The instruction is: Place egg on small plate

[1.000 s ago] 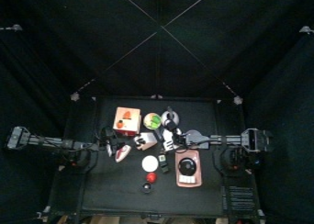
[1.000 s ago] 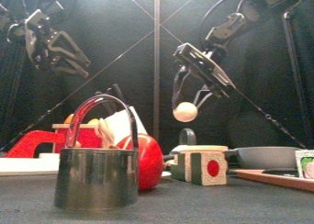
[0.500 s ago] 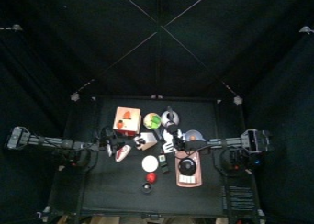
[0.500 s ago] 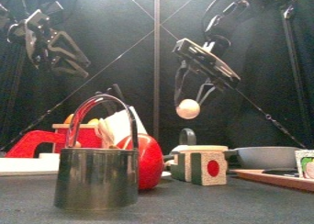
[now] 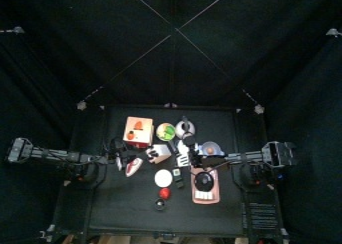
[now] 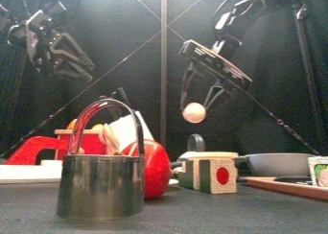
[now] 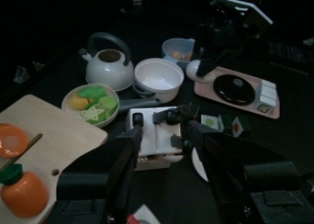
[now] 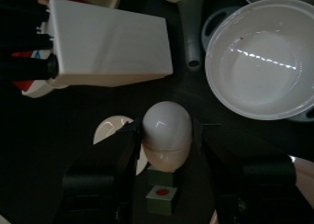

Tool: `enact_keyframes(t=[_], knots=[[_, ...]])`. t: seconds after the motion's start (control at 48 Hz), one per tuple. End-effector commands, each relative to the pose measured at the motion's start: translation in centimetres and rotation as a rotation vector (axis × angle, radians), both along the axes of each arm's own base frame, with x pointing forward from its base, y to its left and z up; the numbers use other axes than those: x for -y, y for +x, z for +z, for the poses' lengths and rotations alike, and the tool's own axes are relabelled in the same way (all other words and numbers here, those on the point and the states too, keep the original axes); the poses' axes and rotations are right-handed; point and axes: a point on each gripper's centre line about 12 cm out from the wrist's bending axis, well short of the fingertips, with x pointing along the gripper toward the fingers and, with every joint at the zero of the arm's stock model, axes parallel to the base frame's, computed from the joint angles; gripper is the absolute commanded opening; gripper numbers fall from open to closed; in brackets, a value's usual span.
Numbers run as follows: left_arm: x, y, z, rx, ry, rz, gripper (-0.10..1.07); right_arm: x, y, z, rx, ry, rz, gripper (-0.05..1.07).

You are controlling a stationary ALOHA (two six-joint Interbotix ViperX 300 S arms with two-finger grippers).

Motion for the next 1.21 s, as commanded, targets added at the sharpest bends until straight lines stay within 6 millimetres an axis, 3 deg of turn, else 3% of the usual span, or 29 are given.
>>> enact_keyframes(t=[0.0,0.292,0.479,0.917,1.188], knots=[[-0.1,0.2,0.5,0.011,0.002,0.005,0.84,-0.5,0.6,1.0,0.039,-0.001,0.015,0.62],[-0.1,0.2,0.4,0.009,-0.004,0.006,0.84,-1.8,3.0,0.2,0.054,0.020,0.047,0.62],[0.0,0.2,0.4,0.009,-0.005,0.003,0.84,-3.9,5.1,-0.8,0.052,0.055,0.048,0.62],[0.0,0.2,0.4,0.009,-0.007,0.002,0.84,-7.2,7.4,-3.5,0.040,0.120,-0.029,0.62],[0.0,0.1,0.3,0.007,-0.006,0.002,0.84,-7.5,8.9,-4.5,0.042,0.135,-0.100,0.62]])
